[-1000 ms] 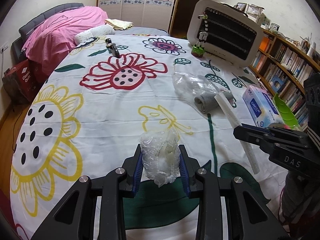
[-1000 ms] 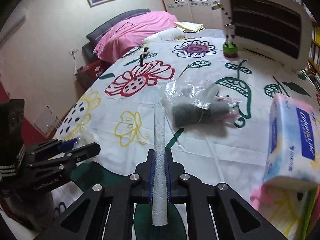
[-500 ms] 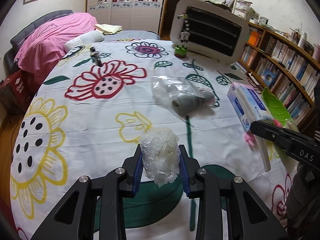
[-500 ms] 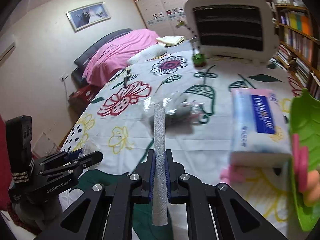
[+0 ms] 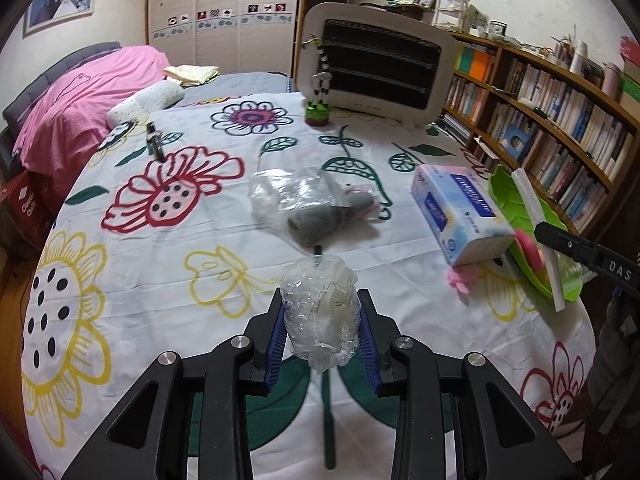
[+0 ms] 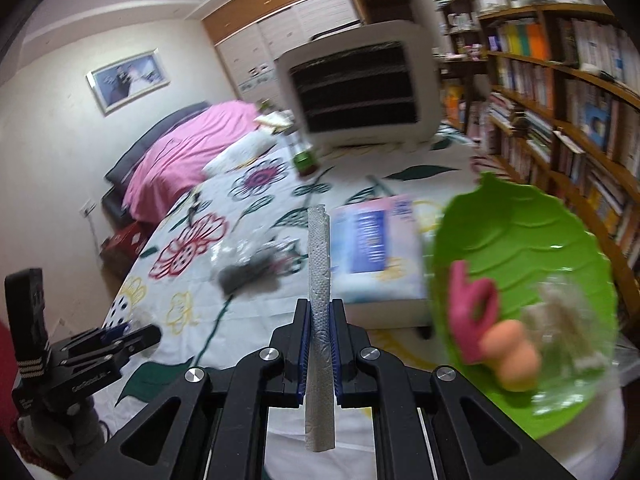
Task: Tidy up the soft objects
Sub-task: 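Release the paper strip into the green tray with the right gripper while the left carries the cotton ball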
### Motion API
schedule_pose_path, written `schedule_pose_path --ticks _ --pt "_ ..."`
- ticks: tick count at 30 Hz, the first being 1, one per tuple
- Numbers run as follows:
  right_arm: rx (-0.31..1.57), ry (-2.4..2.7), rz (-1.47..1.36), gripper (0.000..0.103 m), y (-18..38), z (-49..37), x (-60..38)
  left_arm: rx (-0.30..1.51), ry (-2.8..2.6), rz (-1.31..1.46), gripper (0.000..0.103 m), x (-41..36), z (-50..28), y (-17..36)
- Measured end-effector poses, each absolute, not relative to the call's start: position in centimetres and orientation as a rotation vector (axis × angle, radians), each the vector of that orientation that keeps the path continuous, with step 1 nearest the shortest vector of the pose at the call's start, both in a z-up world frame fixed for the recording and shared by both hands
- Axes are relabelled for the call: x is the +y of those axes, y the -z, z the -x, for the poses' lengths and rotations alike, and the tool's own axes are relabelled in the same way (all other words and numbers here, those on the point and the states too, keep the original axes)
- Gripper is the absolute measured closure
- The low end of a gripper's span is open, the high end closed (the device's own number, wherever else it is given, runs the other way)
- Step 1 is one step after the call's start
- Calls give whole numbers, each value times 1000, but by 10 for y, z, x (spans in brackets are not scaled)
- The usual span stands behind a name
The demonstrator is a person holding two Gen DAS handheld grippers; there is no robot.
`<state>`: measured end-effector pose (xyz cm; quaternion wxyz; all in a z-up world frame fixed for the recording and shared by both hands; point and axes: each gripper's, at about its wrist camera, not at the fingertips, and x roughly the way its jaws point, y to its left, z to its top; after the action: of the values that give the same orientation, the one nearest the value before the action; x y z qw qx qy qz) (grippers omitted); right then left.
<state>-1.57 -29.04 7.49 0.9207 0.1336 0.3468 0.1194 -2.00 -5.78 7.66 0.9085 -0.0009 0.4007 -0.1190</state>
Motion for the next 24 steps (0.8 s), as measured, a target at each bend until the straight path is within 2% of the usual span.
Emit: schedule_pose_path --ticks 20,22,23,24 --pt "686 -8 -322 92 -55 15 -366 817 318 -74 69 -112 22 -86" --pt "674 12 -313 87 -55 16 -371 814 325 -80 69 -116 22 -86" --pt "669 16 -314 75 -55 17 -372 813 329 -83 69 -119 21 -87" --pt "666 14 -320 58 -55 17 -374 812 333 -86 69 -122 21 -87"
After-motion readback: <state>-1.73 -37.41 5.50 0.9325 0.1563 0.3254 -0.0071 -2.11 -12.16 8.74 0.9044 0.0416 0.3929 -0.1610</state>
